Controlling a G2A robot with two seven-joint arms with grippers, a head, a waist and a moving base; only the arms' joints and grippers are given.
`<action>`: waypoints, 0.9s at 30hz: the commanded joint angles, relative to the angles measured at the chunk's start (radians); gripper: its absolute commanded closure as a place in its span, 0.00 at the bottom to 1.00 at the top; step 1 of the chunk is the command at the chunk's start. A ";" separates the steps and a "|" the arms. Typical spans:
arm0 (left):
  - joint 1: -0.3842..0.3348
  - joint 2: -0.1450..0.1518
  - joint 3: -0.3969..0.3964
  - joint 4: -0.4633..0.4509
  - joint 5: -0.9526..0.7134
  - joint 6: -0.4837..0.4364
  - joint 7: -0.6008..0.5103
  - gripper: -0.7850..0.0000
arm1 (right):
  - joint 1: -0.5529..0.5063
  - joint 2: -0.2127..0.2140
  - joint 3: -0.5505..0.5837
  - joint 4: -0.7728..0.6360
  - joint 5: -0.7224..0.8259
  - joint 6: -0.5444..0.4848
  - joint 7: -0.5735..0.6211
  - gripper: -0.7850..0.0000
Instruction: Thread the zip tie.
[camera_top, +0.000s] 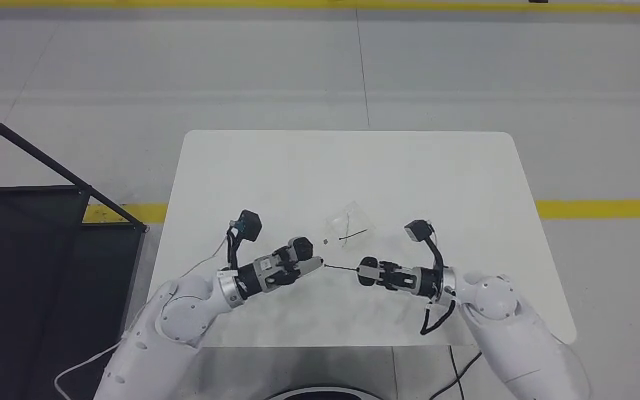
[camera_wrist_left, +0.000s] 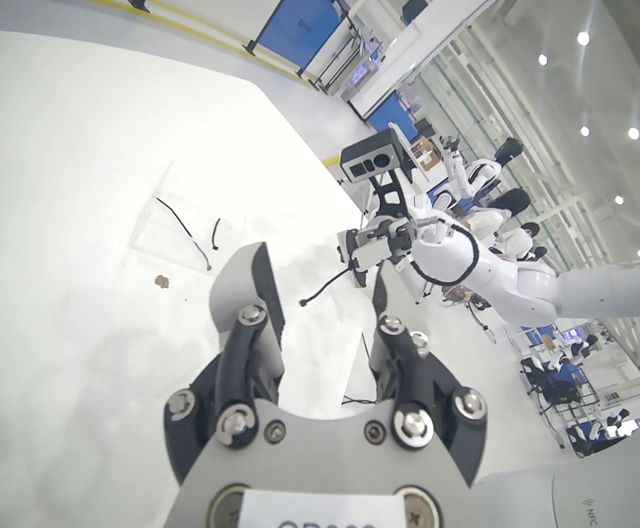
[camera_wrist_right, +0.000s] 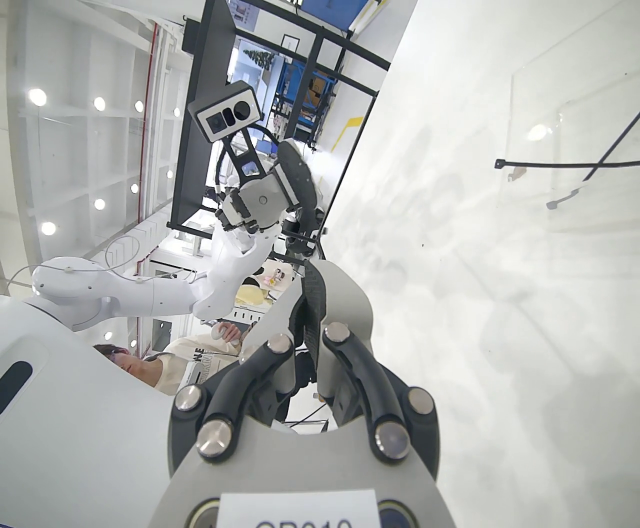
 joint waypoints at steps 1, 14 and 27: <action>0.003 -0.002 0.007 0.013 -0.022 -0.010 0.024 0.00 | -0.017 0.001 0.007 -0.014 -0.007 -0.022 -0.029 1.00; -0.007 -0.023 0.096 0.102 -0.135 -0.023 0.102 0.00 | -0.104 -0.005 0.023 -0.062 -0.096 -0.171 -0.262 1.00; -0.002 -0.026 0.098 0.093 -0.102 0.012 0.142 0.00 | -0.119 -0.009 0.019 -0.086 -0.148 -0.163 -0.333 1.00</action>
